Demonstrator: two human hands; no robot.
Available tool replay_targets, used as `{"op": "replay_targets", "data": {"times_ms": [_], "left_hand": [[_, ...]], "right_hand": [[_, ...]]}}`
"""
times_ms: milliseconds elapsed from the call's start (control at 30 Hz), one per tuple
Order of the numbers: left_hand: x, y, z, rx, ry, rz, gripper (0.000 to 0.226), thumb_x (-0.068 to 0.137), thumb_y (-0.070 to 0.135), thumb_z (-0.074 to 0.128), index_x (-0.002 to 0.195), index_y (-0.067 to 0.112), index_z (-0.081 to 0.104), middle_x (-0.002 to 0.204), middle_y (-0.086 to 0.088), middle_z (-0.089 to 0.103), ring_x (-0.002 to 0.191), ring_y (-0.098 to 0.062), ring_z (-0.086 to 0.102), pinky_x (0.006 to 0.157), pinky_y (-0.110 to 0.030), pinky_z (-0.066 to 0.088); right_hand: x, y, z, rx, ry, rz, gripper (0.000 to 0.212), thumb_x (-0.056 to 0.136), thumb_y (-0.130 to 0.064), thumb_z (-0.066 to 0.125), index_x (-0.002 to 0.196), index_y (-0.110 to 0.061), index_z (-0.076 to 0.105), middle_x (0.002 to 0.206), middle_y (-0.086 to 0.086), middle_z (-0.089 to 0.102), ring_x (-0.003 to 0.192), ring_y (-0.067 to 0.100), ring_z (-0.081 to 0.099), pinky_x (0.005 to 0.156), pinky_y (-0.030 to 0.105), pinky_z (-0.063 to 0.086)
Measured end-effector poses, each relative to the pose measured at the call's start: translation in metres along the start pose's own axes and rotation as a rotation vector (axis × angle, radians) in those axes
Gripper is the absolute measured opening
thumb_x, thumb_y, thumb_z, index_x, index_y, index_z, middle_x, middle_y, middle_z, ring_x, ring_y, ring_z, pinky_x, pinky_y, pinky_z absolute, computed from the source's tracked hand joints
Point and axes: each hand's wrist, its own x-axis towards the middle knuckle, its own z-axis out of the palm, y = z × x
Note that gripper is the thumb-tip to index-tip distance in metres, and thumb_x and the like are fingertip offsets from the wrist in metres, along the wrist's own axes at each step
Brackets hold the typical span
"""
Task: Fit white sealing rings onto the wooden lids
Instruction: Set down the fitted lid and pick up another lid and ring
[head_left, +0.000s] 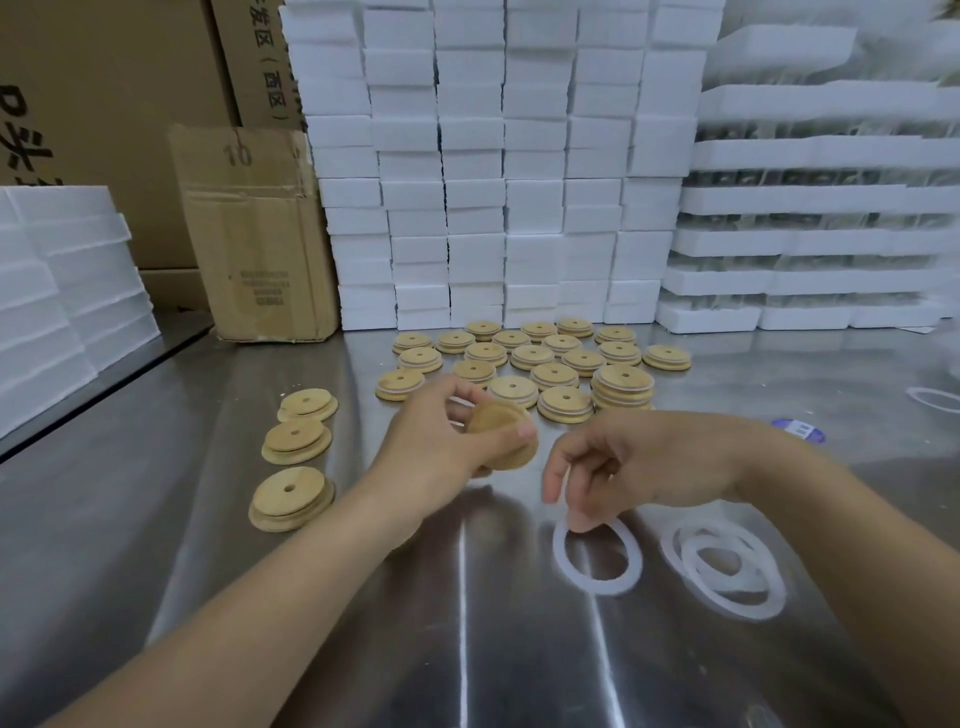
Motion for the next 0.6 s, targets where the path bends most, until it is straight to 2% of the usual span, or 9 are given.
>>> {"op": "replay_targets", "data": {"times_ms": [133,200,333,400,433,467,500,567,600], "left_hand": [[-0.001,-0.006,0.008,-0.013,-0.022,0.036,0.022,0.088,0.020,0.087,0.107,0.021,0.077,0.106,-0.007,0.077,0.095,-0.026,0.078,0.070,-0.041,0.068],[-0.001,-0.008,0.012,-0.042,-0.026,0.013,0.022,0.096,0.015,0.078,0.117,0.020,0.075,0.111,-0.005,0.079,0.105,-0.027,0.076,0.080,-0.046,0.068],[0.002,-0.011,0.014,0.038,-0.047,0.038,0.026,0.106,0.016,0.063,0.129,0.024,0.072,0.119,0.001,0.077,0.116,-0.023,0.072,0.095,-0.048,0.063],[0.005,-0.012,0.008,0.207,-0.011,0.135,0.030,0.106,0.018,0.063,0.133,0.026,0.070,0.123,0.006,0.075,0.116,-0.017,0.069,0.100,-0.037,0.059],[0.005,-0.012,0.004,0.323,0.019,0.193,0.030,0.104,0.018,0.064,0.132,0.028,0.071,0.121,0.011,0.074,0.113,-0.010,0.066,0.098,-0.021,0.054],[0.004,-0.011,0.000,0.418,0.051,0.233,0.030,0.103,0.018,0.066,0.130,0.030,0.072,0.117,0.016,0.073,0.108,-0.004,0.063,0.090,-0.005,0.046],[0.004,-0.011,-0.004,0.457,0.076,0.240,0.030,0.102,0.017,0.066,0.128,0.032,0.074,0.112,0.020,0.071,0.104,-0.001,0.060,0.082,0.001,0.041],[0.005,-0.010,-0.006,0.402,0.098,0.209,0.030,0.102,0.016,0.066,0.127,0.032,0.074,0.112,0.020,0.072,0.107,-0.005,0.063,0.085,-0.002,0.042],[0.004,-0.008,-0.004,0.322,0.099,0.183,0.031,0.103,0.015,0.064,0.130,0.029,0.074,0.116,0.016,0.074,0.113,-0.010,0.066,0.094,-0.013,0.049]], "right_hand": [[0.014,-0.002,0.012,0.027,0.107,-0.142,0.008,0.090,-0.014,0.082,0.094,-0.021,0.080,0.089,0.003,0.079,0.083,0.007,0.071,0.080,0.019,0.053],[0.020,-0.003,0.017,0.032,0.185,-0.184,0.005,0.090,-0.012,0.081,0.092,-0.017,0.079,0.086,0.003,0.078,0.079,0.007,0.069,0.079,0.021,0.053],[0.026,-0.001,0.020,0.052,0.331,-0.249,0.004,0.091,-0.007,0.079,0.090,-0.009,0.076,0.078,-0.007,0.073,0.073,0.002,0.064,0.071,0.013,0.049],[0.027,0.000,0.021,0.048,0.367,-0.264,0.004,0.092,-0.007,0.079,0.090,-0.009,0.076,0.076,-0.012,0.071,0.073,0.001,0.063,0.070,0.011,0.048],[0.028,0.001,0.022,0.045,0.383,-0.269,0.005,0.092,-0.008,0.079,0.090,-0.010,0.076,0.075,-0.014,0.070,0.072,0.000,0.063,0.069,0.010,0.047],[0.029,0.001,0.022,0.041,0.396,-0.268,0.005,0.092,-0.008,0.080,0.089,-0.011,0.076,0.074,-0.016,0.070,0.072,0.000,0.062,0.068,0.010,0.046],[0.029,0.002,0.023,0.037,0.408,-0.266,0.006,0.092,-0.009,0.080,0.089,-0.012,0.075,0.074,-0.017,0.069,0.072,-0.001,0.062,0.067,0.009,0.045],[0.030,0.001,0.023,0.040,0.428,-0.269,0.006,0.091,-0.009,0.080,0.088,-0.013,0.075,0.076,-0.015,0.070,0.071,-0.002,0.061,0.067,0.009,0.045],[0.030,0.000,0.023,0.045,0.444,-0.279,0.006,0.091,-0.008,0.080,0.088,-0.012,0.076,0.079,-0.012,0.071,0.071,-0.002,0.060,0.068,0.009,0.045]]}}
